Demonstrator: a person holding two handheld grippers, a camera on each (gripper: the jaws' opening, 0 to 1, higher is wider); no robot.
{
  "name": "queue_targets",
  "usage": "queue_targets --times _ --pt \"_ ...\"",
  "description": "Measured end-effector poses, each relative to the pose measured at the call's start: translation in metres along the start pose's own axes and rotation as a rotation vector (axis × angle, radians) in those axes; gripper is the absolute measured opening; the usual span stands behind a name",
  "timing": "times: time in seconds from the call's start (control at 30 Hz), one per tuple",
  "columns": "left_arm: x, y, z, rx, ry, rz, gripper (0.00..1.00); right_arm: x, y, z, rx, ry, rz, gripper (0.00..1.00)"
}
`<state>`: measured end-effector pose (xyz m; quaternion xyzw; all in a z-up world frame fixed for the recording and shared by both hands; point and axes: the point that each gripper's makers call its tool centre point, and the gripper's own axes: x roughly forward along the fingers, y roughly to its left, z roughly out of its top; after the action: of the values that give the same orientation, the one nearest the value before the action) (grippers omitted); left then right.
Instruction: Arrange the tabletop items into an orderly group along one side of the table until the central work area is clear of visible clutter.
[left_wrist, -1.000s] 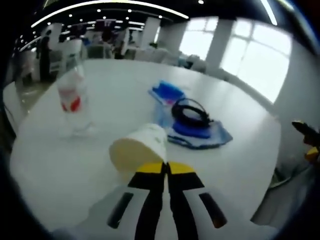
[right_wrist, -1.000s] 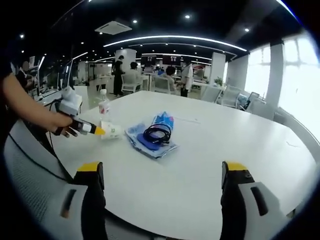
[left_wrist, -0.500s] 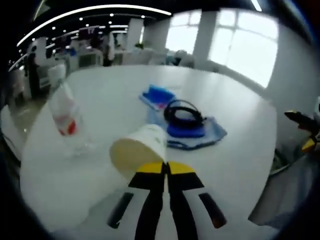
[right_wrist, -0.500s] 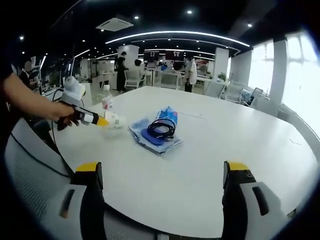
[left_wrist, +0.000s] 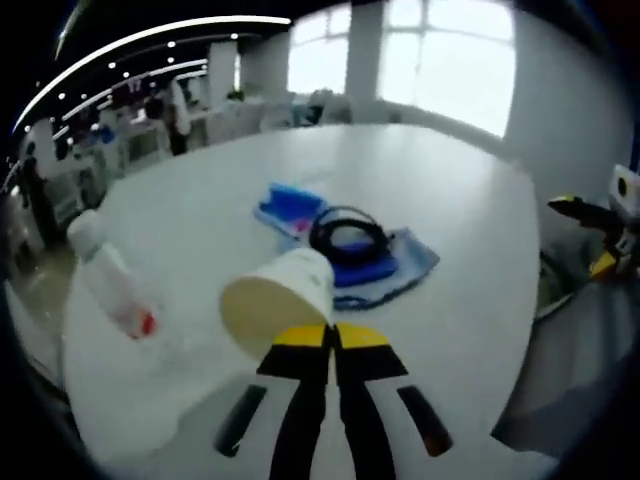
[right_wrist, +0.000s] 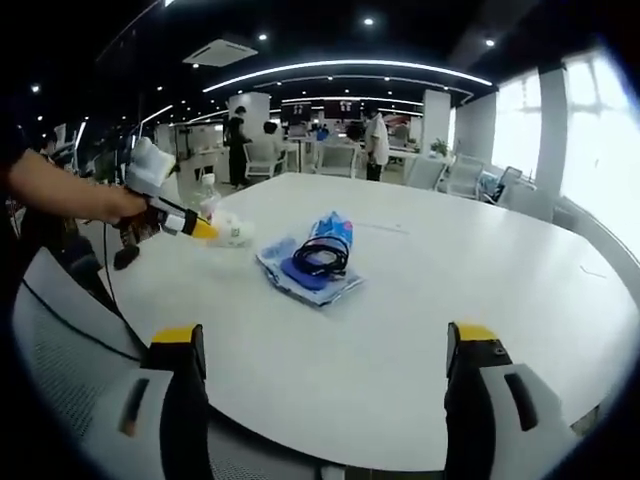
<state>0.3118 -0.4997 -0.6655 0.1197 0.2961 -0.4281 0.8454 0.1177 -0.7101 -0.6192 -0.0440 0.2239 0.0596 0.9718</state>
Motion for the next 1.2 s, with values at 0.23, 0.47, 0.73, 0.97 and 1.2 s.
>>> queue_targets --times 0.23,0.47,0.73,0.97,1.2 --pt "0.000 0.005 0.001 0.056 0.038 -0.017 0.00 0.000 -0.002 0.001 0.011 -0.007 -0.009 1.00" --pt "0.000 0.014 0.002 0.137 0.087 -0.025 0.00 0.001 -0.002 0.000 0.009 0.001 -0.010 1.00" --pt "0.001 0.024 -0.003 0.262 0.153 -0.032 0.00 0.001 -0.002 -0.002 0.009 0.010 -0.015 1.00" --pt "0.002 0.033 -0.006 0.369 0.201 -0.030 0.00 0.002 -0.004 -0.002 0.011 0.016 -0.020 1.00" --pt "0.002 0.044 -0.008 0.504 0.263 -0.035 0.00 0.002 -0.004 -0.004 0.015 0.027 -0.024 1.00"
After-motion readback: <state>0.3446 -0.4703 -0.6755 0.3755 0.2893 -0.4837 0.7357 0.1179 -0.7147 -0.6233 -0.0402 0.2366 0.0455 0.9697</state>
